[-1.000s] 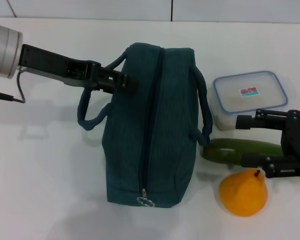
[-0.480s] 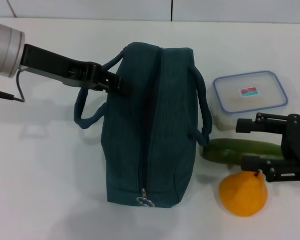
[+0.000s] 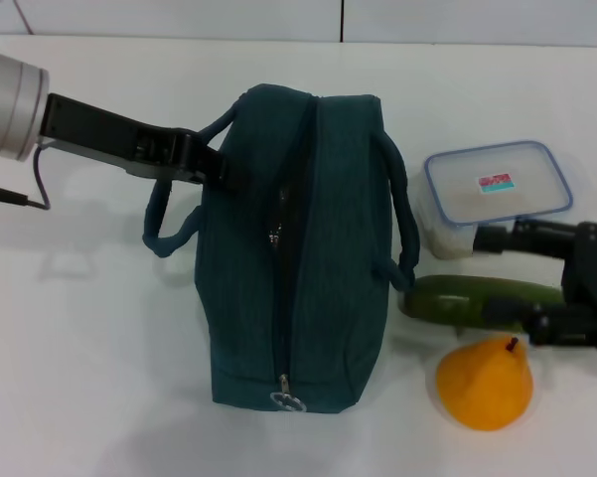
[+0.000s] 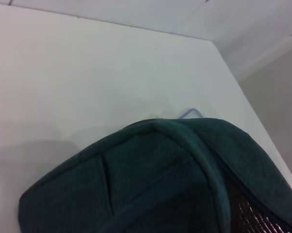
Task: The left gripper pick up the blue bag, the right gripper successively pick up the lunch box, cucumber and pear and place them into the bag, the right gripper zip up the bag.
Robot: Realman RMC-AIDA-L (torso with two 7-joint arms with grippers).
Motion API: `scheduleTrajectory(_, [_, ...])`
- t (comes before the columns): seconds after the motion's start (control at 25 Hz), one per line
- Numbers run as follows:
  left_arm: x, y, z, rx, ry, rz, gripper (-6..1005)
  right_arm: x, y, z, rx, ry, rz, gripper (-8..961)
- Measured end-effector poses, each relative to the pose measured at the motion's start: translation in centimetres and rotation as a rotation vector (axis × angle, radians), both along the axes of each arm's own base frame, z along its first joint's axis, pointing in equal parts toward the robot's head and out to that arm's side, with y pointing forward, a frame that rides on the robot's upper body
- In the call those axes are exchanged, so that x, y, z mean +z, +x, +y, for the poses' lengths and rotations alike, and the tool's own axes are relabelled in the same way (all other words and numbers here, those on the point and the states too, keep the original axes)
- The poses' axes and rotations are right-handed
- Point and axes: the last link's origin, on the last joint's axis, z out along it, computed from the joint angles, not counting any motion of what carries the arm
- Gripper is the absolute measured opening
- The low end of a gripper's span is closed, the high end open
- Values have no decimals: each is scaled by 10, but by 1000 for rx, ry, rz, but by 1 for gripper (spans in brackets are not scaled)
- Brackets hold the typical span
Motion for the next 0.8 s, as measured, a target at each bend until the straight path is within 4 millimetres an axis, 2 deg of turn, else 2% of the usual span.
scheduleTrajectory(0.2, [-5,2,-2,-12,-9,-20,61,9,7,3,-132,83,158,755])
scheduleTrajectory(0.28, [-7,2,-3,-14,-11,-24,55,15,14,3,-212,138,237,755])
scheduleTrajectory(0.52, [-13,3,-5,-10,-13,-48,41,28,51,3,-554,331,493,754])
scheduleTrajectory(0.68, [-17,3,-8,-11,-14,-61,42,28,80,0,-803,427,603,754])
scheduleTrajectory(0.8, [-19,2,-9,-16,-13,-65,42,21,93,-4,-927,445,644,753])
